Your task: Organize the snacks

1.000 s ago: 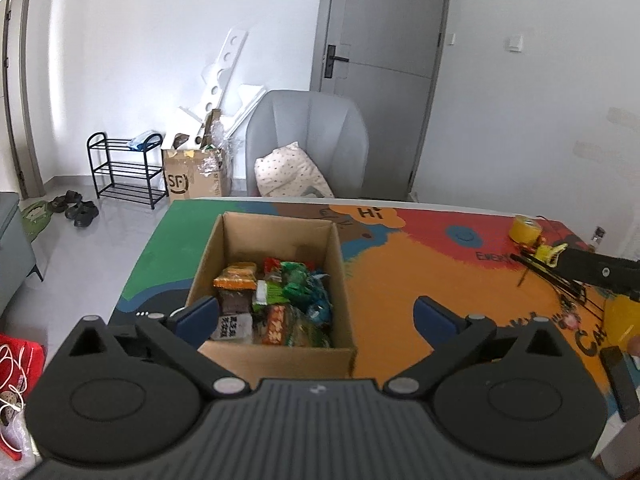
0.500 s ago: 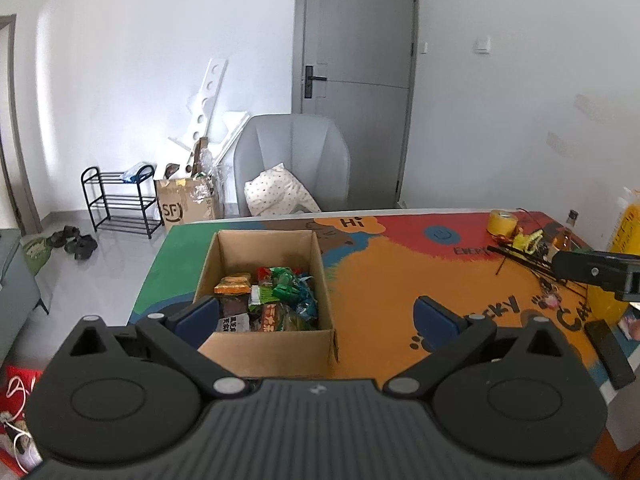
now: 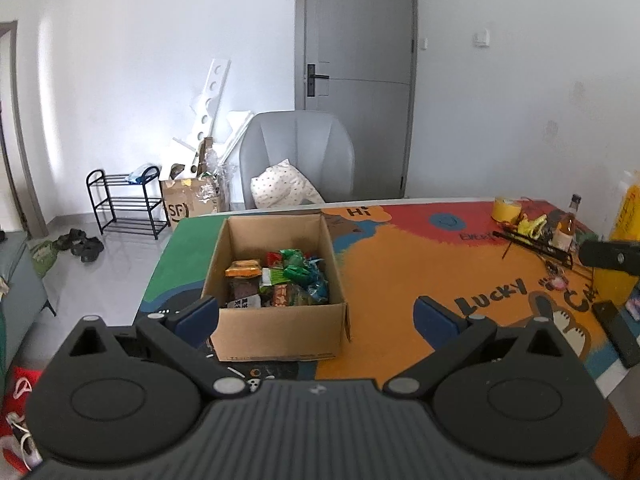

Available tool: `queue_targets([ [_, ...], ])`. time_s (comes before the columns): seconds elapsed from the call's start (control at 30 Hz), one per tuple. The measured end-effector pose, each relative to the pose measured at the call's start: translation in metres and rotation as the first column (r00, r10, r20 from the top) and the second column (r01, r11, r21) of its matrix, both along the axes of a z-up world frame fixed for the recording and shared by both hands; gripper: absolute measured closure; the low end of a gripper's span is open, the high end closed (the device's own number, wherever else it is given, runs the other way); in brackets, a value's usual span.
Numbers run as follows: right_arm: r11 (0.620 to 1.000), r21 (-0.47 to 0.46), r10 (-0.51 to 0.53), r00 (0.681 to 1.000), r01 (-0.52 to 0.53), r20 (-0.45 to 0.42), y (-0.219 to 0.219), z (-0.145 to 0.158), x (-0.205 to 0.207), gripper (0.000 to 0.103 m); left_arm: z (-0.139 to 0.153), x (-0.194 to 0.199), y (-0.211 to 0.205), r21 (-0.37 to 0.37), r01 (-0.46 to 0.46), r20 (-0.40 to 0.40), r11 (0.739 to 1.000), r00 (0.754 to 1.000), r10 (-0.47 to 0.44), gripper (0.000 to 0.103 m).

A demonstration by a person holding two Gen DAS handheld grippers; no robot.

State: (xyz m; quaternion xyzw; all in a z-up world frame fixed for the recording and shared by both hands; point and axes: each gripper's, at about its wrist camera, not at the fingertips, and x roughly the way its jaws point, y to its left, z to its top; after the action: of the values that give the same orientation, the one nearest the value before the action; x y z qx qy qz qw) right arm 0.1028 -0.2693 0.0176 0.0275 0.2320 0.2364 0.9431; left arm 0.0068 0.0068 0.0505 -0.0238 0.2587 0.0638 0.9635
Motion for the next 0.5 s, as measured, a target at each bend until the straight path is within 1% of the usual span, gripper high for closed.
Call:
queue_targets([
  [0.3,1.000,-0.009,-0.020,1.000,0.020,-0.018,-0.0034,-0.0034,0.0018,0.000,-0.0025,0.0004,0.0069,-0.040,-0.007,-0.017,0.999,1.000,0.006,0.000],
  [0.5,1.000,-0.016,-0.019,1.000,0.019,-0.024,-0.0036,-0.0047,0.0017,0.000,-0.0039,0.0016,0.0053,-0.039,0.000,-0.027,0.999,1.000,-0.001,0.000],
])
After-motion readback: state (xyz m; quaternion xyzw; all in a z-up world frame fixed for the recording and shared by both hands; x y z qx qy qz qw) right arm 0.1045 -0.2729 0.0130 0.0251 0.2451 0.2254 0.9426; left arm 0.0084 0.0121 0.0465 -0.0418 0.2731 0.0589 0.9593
